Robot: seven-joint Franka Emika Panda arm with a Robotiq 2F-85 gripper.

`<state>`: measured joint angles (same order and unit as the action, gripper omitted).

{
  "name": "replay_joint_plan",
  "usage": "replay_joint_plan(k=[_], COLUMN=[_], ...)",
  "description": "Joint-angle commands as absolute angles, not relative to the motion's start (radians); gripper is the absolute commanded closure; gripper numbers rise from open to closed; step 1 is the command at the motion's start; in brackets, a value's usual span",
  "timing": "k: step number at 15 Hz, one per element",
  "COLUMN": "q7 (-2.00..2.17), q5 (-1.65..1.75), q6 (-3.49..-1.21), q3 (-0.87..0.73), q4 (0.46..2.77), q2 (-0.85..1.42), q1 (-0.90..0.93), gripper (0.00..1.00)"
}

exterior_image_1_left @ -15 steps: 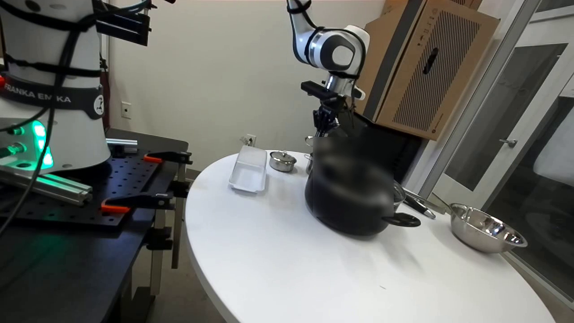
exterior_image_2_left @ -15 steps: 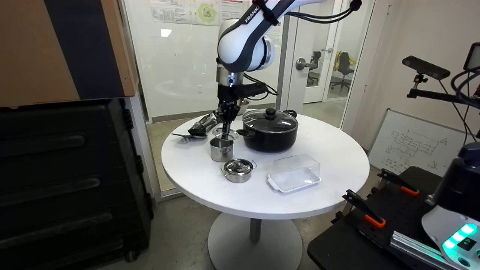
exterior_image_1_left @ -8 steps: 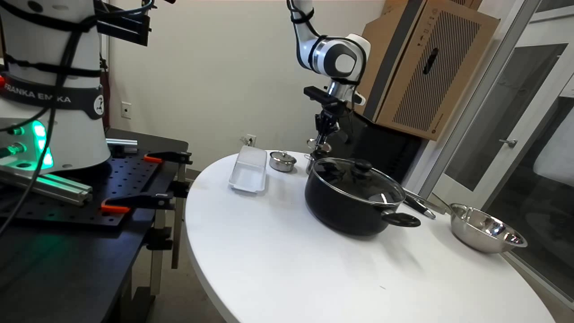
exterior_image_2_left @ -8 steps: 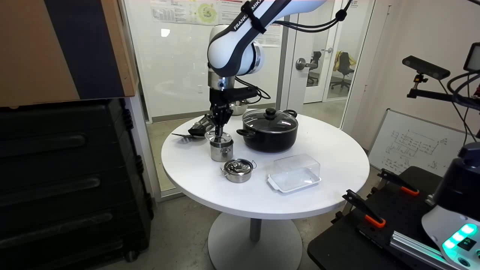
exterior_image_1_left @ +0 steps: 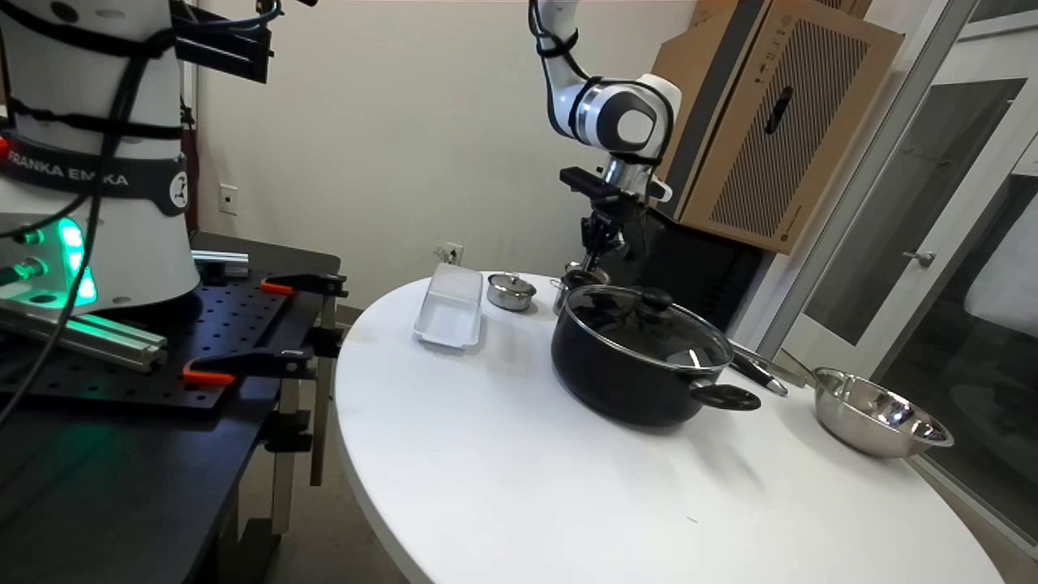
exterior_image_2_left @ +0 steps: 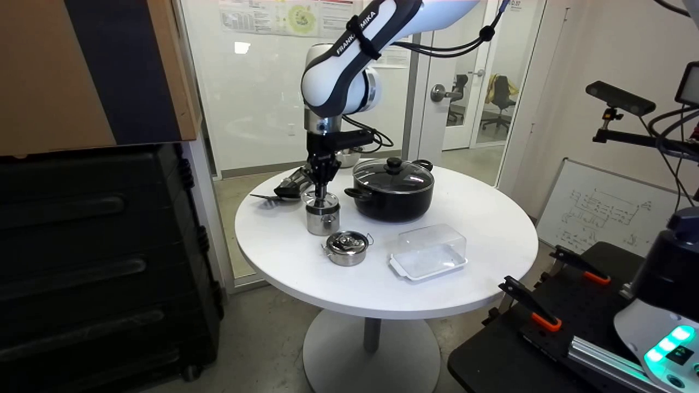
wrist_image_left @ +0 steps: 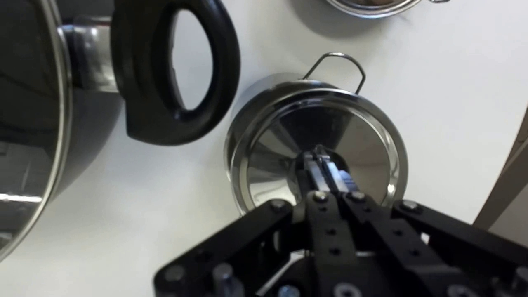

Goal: Put the silver lid on the small pot, take the glass lid off the large pot, then put the silver lid from the smallest pot on the table

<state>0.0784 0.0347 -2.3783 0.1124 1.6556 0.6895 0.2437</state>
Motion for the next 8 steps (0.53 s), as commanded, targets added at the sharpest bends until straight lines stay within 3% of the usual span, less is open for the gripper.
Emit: replay_joint_plan(k=[1,8], q7=[0.117,0.132], q5=[0.048,0.044], q6=[-2.335,-2.329], q3=[0.091,0.086], q4=[1.589,1.578], q2=[0.729,0.75], q1=[0.261,0.258], gripper=[1.0,1.0])
